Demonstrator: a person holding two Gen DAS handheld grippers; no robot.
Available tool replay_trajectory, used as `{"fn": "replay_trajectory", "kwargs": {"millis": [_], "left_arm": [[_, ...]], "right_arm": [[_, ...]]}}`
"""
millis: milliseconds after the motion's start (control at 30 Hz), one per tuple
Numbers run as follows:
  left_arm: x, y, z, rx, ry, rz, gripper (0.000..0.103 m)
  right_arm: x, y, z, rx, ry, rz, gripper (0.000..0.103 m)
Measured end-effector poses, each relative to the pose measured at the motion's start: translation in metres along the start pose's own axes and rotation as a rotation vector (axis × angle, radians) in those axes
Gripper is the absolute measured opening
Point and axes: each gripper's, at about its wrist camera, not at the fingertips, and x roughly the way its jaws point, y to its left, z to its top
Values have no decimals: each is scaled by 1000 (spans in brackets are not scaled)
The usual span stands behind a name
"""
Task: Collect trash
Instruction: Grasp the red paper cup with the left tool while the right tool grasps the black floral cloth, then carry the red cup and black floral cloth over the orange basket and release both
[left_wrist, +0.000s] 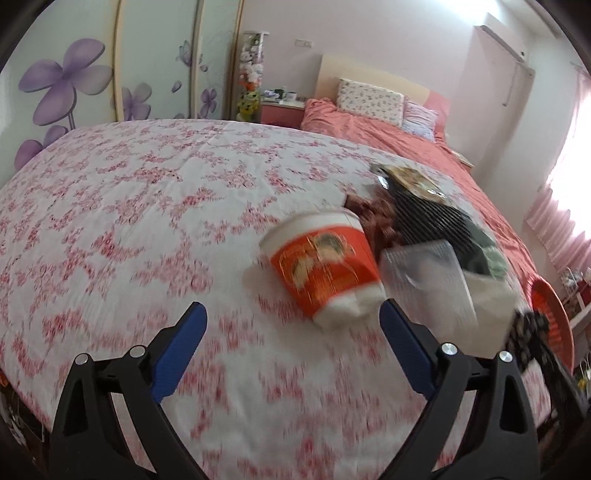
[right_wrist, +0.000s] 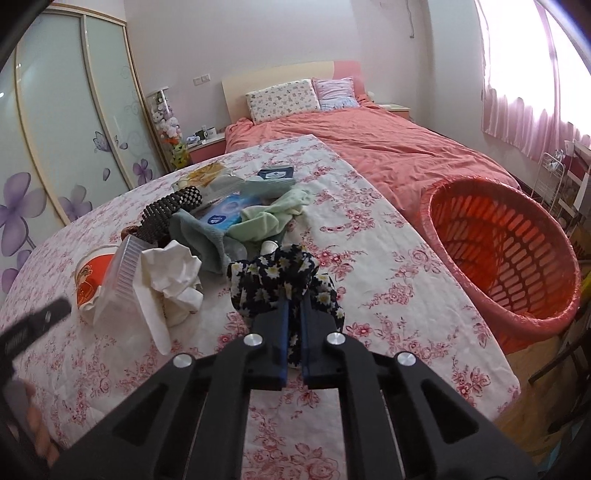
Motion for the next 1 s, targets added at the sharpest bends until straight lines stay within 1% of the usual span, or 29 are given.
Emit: {"fn": "replay_trajectory", "kwargs": {"millis": [133, 300, 600, 667, 733, 767, 833, 1000], "left_arm": [[16, -3, 11, -20, 34, -7, 94], [33, -14, 16, -14, 81, 0, 94], [45, -29, 23, 11, 100, 7, 93], [47, -29, 26, 8, 108, -7, 89], [47, -27, 28, 2, 110, -35, 77], [46, -25, 29, 2, 107, -36, 74], [43, -21, 29, 13, 100, -28, 66], [44, -9, 30, -18, 112, -70, 66]], "right_arm": [[0, 3, -2, -12, 0, 1, 6], [1, 6, -3, -23, 2, 3, 6], [1, 9, -3, -29, 9, 5, 6], [1, 10, -3, -31, 9, 7, 6], [2, 12, -3, -32, 9, 9, 6], [2, 11, -3, -32, 9, 9, 6], [2, 12, -3, -32, 10, 9, 6], [3, 15, -3, -34, 12, 12, 6]]}}
